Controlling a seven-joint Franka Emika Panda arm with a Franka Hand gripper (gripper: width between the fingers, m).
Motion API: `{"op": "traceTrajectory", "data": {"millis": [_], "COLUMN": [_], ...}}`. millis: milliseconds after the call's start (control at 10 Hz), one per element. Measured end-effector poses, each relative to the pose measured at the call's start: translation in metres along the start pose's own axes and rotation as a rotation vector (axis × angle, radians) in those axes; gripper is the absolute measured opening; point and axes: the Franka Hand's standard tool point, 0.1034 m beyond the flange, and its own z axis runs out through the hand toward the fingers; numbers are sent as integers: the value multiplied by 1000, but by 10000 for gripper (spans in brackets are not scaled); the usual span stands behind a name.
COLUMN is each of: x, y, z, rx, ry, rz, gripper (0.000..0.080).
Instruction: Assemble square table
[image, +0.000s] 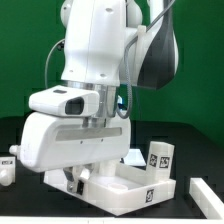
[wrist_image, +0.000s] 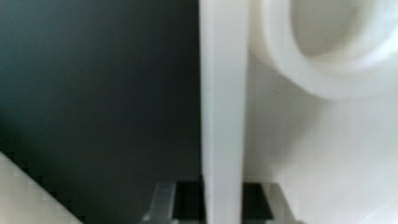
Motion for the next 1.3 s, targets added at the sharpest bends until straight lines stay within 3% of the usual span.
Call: {"op": "traceTrajectory", "data": {"millis": [100, 200, 400, 500, 1000, 1300], "x": [4, 22, 83, 91, 83, 118], "y": [0, -3, -13, -14, -9, -13], "z": [-1, -3, -5, -4, -3, -3], "rx": [-8, -17, -49, -59, -67, -59], "ry": [-8, 2, 32, 36, 13, 33], "rz": [-111, -230, -398, -475, -594, -517], "gripper": [46, 46, 46, 46, 47, 47]}}
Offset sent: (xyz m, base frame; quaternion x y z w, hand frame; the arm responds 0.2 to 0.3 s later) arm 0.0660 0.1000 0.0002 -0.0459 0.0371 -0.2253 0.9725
